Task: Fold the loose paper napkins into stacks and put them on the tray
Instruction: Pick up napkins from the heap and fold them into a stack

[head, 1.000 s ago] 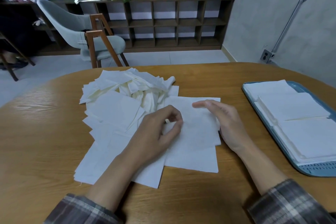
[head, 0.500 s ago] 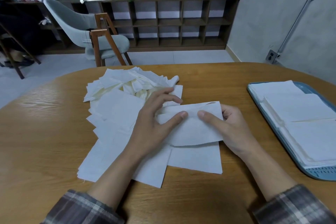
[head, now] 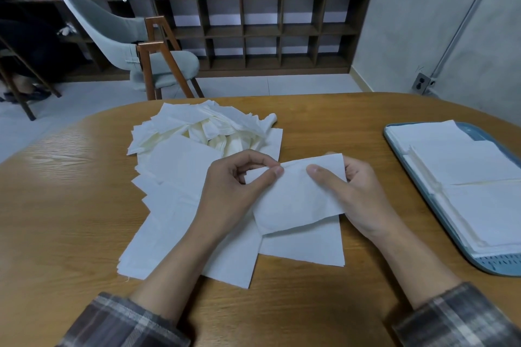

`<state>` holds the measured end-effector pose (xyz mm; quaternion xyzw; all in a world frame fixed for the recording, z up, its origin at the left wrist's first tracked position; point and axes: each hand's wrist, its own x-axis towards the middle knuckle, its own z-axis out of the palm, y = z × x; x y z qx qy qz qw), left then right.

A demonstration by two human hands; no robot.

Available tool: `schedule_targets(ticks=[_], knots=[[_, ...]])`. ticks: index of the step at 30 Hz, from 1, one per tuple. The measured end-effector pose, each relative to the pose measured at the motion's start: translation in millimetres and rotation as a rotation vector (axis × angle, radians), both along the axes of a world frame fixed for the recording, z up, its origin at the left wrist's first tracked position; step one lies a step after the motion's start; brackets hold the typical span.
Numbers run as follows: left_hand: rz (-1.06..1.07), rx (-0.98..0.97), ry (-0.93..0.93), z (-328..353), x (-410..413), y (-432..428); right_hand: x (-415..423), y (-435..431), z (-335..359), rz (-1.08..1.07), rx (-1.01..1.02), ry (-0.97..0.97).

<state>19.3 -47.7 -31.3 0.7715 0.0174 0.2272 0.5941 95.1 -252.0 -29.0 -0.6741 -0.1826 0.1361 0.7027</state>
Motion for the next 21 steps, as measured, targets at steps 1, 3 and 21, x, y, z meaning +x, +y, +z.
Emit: schedule_targets(ticks=[1,3,21], knots=[[0.007,-0.011,0.002,0,0,1,0,0,0,-0.004,-0.008,0.000],[0.006,-0.026,0.020,-2,1,3,-1,-1,-1,-0.003,-0.021,-0.006],[-0.031,0.545,0.010,-17,0,3,21,-11,-11,-0.180,-0.270,-0.240]])
